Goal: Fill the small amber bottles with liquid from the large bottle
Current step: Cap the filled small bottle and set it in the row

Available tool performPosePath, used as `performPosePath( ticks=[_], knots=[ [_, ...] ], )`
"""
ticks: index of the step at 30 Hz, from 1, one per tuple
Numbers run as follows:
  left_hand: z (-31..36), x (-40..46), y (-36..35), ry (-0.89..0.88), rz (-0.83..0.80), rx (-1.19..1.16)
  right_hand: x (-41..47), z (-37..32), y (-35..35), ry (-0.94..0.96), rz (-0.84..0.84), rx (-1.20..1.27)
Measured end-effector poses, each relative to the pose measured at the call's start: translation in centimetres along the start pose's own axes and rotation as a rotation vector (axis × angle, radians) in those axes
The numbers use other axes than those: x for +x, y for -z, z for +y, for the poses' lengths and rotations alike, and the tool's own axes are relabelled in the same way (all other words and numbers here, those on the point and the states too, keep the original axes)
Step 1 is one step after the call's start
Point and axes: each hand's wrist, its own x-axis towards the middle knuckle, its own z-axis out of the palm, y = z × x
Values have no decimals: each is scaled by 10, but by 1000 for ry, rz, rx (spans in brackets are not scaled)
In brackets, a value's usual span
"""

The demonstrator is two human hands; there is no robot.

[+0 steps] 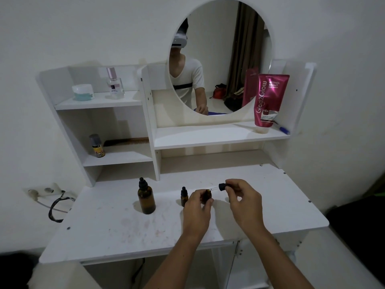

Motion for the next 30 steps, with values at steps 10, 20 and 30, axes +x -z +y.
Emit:
performPosePath(
  ticks=[10,20,30],
  knots=[
    [-1,1,0,-29,12,-23,26,-9,-11,340,-239,-307],
    [-4,3,0,-49,13,-20,34,-20,-26,211,-417,-440],
    [-7,2,-2,-49,1,-14,37,-19,-25,238,-447,-416]
  ],
)
